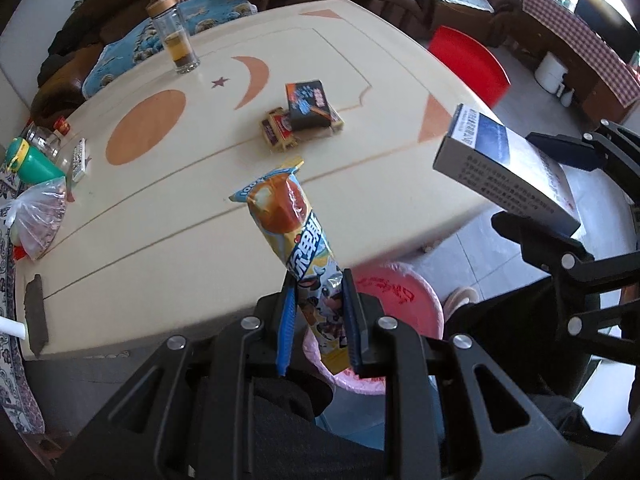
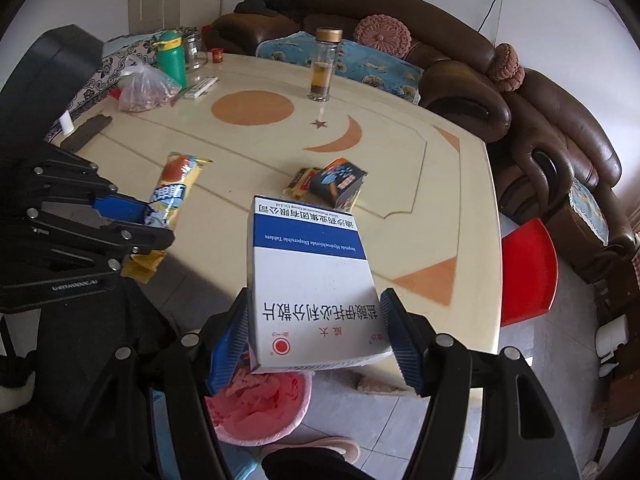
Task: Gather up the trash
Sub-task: 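Carry the snack packet and medicine box with both grippers over the pink bin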
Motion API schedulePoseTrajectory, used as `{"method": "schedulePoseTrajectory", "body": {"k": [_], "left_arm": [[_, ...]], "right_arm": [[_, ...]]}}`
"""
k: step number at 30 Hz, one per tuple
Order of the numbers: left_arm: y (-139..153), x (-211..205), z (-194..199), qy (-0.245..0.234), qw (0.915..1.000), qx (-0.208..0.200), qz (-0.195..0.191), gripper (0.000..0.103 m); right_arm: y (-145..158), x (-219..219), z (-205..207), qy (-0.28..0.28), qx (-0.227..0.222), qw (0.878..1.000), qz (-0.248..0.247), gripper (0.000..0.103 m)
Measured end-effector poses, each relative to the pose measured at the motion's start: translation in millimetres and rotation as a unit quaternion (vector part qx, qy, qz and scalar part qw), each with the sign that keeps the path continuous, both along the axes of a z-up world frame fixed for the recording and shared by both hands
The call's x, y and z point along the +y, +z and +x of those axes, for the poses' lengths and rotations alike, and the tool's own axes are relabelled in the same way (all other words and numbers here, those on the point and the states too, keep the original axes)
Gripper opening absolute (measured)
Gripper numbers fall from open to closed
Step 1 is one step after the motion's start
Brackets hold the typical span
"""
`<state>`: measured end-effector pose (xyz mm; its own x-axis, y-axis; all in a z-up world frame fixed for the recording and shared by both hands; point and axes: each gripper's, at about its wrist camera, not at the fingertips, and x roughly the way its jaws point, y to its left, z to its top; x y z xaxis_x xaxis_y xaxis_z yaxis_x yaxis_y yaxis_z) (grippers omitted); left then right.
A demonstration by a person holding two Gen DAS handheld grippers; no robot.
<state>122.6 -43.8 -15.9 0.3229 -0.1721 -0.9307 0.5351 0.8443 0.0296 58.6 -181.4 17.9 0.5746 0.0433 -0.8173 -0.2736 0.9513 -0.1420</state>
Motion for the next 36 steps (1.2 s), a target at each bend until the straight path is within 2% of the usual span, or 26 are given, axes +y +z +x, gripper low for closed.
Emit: {"method": "schedulePoseTrajectory", "body": {"k": [9,23,36], "left_arm": [[-37.1,-1.5,-27.1,-0.027,0.9992,0.029,0.006,0.022],[-102.9,0.8,-44.7,-0.044,0.9963,0.074,0.006,0.022],[-183.0,-8.6,-42.7,-0.059,0.9868,0.148,0.027,0.022]], "right_arm": [[-23.2,11.8,-25.2,0.001,0.024,1.0,0.002,0.063],[-81.2,23.8,-38.3,0.0,0.081,0.997,-0.003,0.063],[-145.2,28.1,-33.4,0.002,0.143,0.99,-0.005,0.063]]}}
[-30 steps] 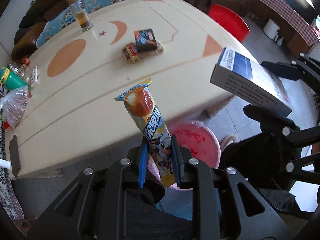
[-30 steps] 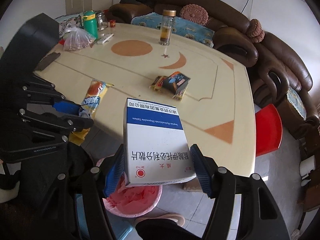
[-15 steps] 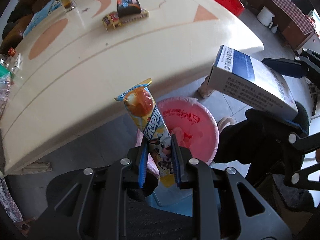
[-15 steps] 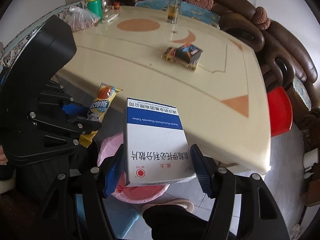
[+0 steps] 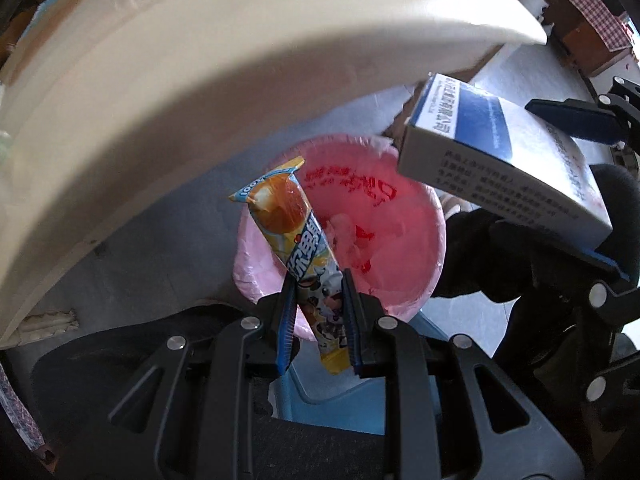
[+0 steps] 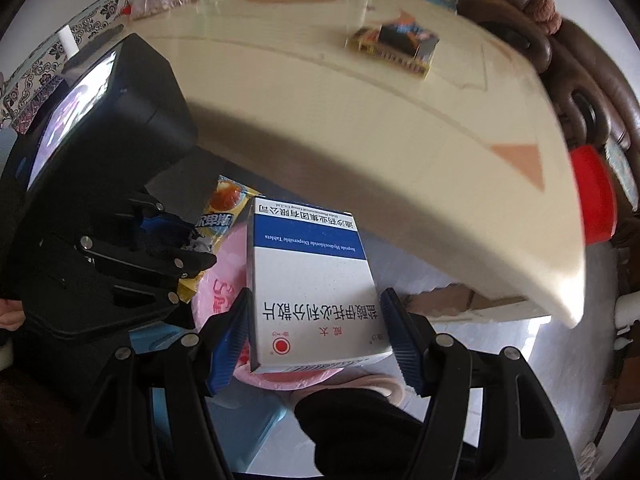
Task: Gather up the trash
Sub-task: 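Carry the snack packet and medicine box with both grippers over the pink bin, then open both grippers to drop the packet and medicine box into the bin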
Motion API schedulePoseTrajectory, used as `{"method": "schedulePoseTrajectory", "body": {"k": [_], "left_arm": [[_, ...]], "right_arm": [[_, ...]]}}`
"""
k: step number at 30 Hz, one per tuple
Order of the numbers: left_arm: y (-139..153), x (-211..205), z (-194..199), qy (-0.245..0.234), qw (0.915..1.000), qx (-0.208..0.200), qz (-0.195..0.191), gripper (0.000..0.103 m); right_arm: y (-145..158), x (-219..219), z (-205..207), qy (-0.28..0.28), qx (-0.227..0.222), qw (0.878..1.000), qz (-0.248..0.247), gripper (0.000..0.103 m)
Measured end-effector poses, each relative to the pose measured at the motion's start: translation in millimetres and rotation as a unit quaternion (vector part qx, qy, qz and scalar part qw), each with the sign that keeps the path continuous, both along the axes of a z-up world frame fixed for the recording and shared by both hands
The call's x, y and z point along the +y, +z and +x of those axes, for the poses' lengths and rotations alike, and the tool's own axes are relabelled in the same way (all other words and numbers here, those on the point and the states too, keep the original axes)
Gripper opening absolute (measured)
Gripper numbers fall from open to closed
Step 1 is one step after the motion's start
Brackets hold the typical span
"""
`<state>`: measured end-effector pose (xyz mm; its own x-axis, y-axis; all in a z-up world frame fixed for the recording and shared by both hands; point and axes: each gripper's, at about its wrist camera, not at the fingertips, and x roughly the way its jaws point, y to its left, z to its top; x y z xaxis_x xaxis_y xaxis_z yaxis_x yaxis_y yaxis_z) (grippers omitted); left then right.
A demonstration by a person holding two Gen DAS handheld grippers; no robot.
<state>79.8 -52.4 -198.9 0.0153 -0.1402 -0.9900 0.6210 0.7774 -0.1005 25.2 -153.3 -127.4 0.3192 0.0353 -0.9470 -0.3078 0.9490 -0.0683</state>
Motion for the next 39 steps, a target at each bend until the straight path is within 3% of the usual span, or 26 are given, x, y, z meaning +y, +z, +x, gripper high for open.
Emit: {"method": "schedulePoseTrajectory", "body": {"k": [24,31,33,35,36,39], "left_arm": [[-112.0,-24.7,10.7,-0.008,0.9919,0.111,0.063,0.022],[-126.1,-31.6,13.5,-0.015,0.9895,0.123,0.074,0.023],[-127.3,-33.9,13.1,-0.019,0.9888,0.124,0.081,0.032],[-129.7,-35.7,13.1,-0.019,0.9874,0.132,0.084,0.058],[-130.9,-33.7,14.0,-0.02,0.9877,0.129,0.087,0.061],[-131.2,-32.5,15.0,-0.019,0.988,0.125,0.089,0.069]], "right_arm": [[-124.9,-23.7,31.9,-0.023,0.125,0.992,0.012,0.063],[-144.6,-25.6,38.5,-0.018,0.143,0.989,0.009,0.064],[-147.0,-23.2,39.5,-0.013,0.148,0.989,0.006,0.065],[-150.8,-20.6,40.7,-0.008,0.154,0.988,0.002,0.071],[-152.2,-19.9,41.9,-0.005,0.157,0.988,-0.004,0.077],[-157.2,-19.7,39.8,-0.004,0.16,0.987,-0.007,0.078]]}}
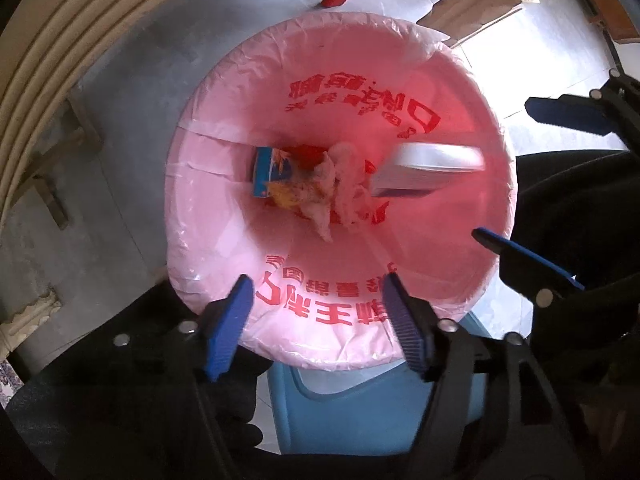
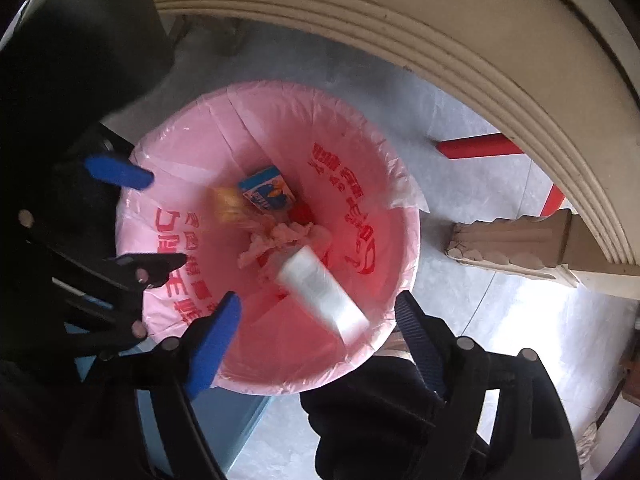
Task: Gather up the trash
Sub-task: 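Open both grippers to drop the packet and medicine box into the bin, then move both grippers back over the table toward the black box and card box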
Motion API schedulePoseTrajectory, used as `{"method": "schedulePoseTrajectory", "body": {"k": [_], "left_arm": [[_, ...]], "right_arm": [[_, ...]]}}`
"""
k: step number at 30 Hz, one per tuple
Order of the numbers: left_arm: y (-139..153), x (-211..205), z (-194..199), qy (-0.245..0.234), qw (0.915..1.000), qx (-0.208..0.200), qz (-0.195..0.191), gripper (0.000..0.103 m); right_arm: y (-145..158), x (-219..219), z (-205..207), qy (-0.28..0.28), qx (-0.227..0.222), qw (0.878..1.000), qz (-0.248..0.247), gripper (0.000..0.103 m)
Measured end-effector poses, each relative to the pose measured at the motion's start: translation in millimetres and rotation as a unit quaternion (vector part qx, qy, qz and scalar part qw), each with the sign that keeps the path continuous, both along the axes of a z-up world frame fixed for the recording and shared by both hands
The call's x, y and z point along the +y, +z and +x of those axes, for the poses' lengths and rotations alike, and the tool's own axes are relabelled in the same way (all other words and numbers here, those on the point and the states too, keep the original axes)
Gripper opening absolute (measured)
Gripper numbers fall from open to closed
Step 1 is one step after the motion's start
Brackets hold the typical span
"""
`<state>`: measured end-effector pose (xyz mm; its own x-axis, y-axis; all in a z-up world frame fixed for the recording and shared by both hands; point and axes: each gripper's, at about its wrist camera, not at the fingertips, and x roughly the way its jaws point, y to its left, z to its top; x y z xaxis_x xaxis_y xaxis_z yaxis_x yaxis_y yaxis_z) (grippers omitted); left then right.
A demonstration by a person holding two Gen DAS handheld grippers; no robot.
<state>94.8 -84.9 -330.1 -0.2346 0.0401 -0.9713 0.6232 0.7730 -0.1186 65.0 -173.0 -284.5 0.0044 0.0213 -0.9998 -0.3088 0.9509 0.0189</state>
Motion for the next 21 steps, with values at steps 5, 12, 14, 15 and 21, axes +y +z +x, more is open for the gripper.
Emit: {"method": "schedulePoseTrajectory", "body": {"k": [5,12,14,15,21], "left_arm": [[-1.1,2.1,3.2,0.014,0.9999,-0.001,-0.001,0.07],[0.3,2.7,3.1,0.015,0.9999,-0.006,0.002,0.071],[2.3,3.1,2.8,0.014,0.9999,-0.008,0.003,0.072],[3.7,3.6,2.8,0.014,0.9998,-0.011,0.003,0.072],[15.7,6.2,1.7,0.012,0.9996,-0.027,0.002,0.072]], "right_arm": [[-2.9,-5.0,-0.5,-0.012,0.007,1.0,0.006,0.078],[-5.8,-6.5,0.9,-0.018,0.011,1.0,0.01,0.078],[-6.5,-6.3,0.9,-0.019,0.012,1.0,0.011,0.078],[-6.4,-6.0,1.1,-0.019,0.012,1.0,0.011,0.078],[-3.1,-5.6,0.4,-0.021,0.011,1.0,0.014,0.078]]}}
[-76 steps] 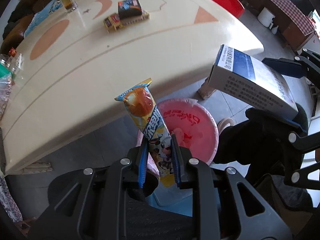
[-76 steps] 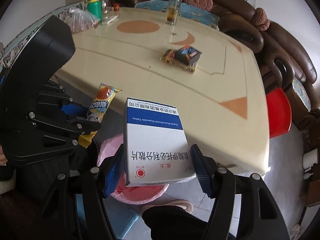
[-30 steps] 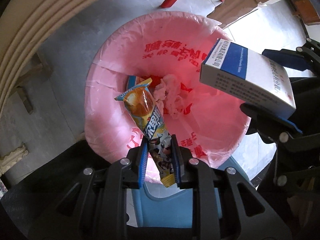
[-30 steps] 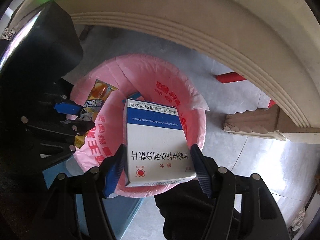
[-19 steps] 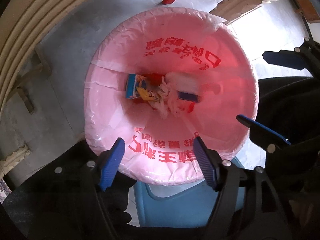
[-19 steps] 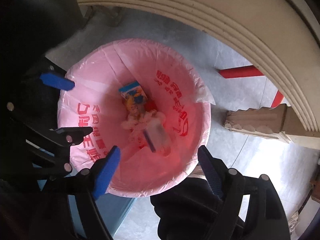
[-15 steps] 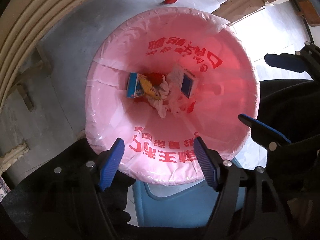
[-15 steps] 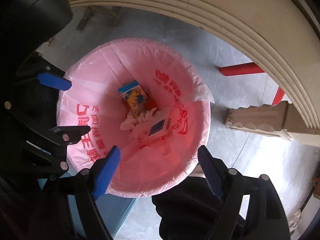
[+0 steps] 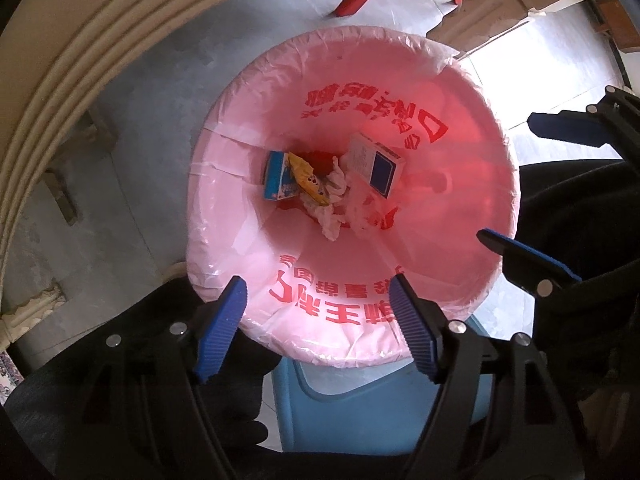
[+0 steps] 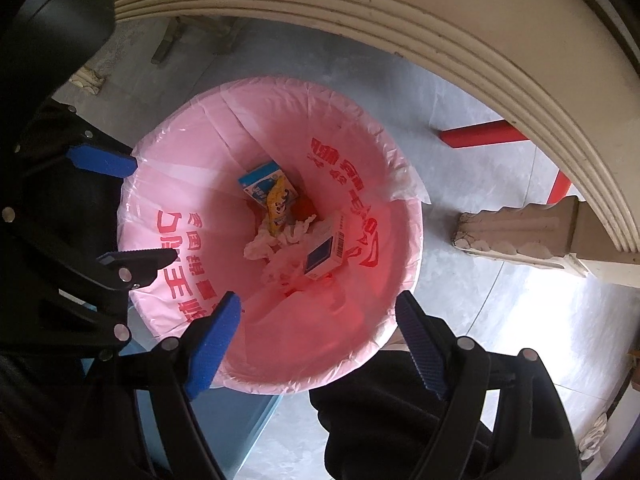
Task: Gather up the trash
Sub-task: 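Move both grippers back over the table toward the black box and card box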
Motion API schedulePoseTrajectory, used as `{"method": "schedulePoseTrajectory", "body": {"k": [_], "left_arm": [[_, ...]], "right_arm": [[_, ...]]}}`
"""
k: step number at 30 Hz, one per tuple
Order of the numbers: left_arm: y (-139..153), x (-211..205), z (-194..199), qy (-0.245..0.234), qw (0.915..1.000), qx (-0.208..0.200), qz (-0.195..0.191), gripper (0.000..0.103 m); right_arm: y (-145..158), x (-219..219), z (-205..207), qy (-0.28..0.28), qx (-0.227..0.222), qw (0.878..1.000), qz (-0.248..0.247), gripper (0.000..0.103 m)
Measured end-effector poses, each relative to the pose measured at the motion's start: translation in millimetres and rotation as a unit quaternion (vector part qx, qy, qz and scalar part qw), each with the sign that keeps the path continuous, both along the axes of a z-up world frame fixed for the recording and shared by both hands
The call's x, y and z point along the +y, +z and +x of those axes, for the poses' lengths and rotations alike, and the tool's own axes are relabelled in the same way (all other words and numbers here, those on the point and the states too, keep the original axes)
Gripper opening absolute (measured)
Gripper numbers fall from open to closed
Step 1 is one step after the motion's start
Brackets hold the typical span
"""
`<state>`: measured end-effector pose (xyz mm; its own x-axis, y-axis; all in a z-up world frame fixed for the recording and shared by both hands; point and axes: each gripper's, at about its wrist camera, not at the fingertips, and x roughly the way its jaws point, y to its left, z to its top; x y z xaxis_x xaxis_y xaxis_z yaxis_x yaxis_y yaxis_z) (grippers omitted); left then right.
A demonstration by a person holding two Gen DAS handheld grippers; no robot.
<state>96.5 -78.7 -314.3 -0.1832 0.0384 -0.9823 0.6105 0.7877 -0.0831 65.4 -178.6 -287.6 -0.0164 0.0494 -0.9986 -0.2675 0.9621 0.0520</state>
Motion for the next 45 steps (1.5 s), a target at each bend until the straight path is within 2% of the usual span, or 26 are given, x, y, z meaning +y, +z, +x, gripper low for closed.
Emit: {"method": "schedulePoseTrajectory", "body": {"k": [8,12,17,20,24,27,29,31,35,37,40,43,45], "left_arm": [[31.2,4.2,-5.5,-0.021,0.9991,-0.036,-0.002,0.072],[72.7,11.9,-7.1,-0.051,0.9955,-0.08,0.001,0.072],[148.3,26.0,10.8,-0.083,0.9867,-0.14,-0.01,0.073],[189.4,29.5,32.2,-0.102,0.9804,-0.167,-0.021,0.08],[242.3,23.1,74.8,-0.139,0.9661,-0.217,-0.017,0.081],[264.5,11.3,107.0,-0.17,0.9543,-0.246,-0.011,0.081],[270.6,5.0,121.3,-0.191,0.9475,-0.256,-0.016,0.082],[269.0,-2.9,135.4,-0.215,0.9435,-0.25,-0.031,0.082],[249.7,-15.5,165.0,-0.253,0.9376,-0.237,-0.028,0.082],[238.7,-20.4,175.7,-0.261,0.9383,-0.224,-0.033,0.082],[217.3,-30.1,193.9,-0.272,0.9384,-0.212,-0.028,0.082],[198.2,-34.5,215.9,-0.264,0.9447,-0.193,-0.025,0.082],[192.1,-33.8,226.8,-0.255,0.9495,-0.177,-0.048,0.082]], "right_arm": [[25.6,-0.7,-4.3,-0.012,-0.012,1.0,0.009,0.078],[59.1,-8.2,-8.5,-0.026,-0.026,0.999,0.031,0.078],[127.0,-29.6,-3.2,-0.042,-0.052,0.995,0.07,0.078],[171.8,-46.7,16.7,-0.057,-0.07,0.992,0.088,0.078],[233.5,-64.4,62.8,-0.069,-0.103,0.988,0.097,0.078],[266.8,-66.2,101.7,-0.067,-0.118,0.986,0.1,0.078],[283.0,-63.3,133.4,-0.063,-0.123,0.985,0.104,0.079],[288.1,-63.8,167.2,-0.073,-0.104,0.984,0.128,0.081],[275.0,-69.2,226.0,-0.127,-0.065,0.979,0.147,0.081],[258.4,-73.2,252.4,-0.156,-0.044,0.977,0.14,0.081],[234.6,-68.6,277.3,-0.169,-0.024,0.977,0.132,0.081],[216.9,-70.8,294.9,-0.188,-0.006,0.973,0.136,0.08],[204.1,-73.3,308.0,-0.199,0.008,0.968,0.152,0.08]]}}
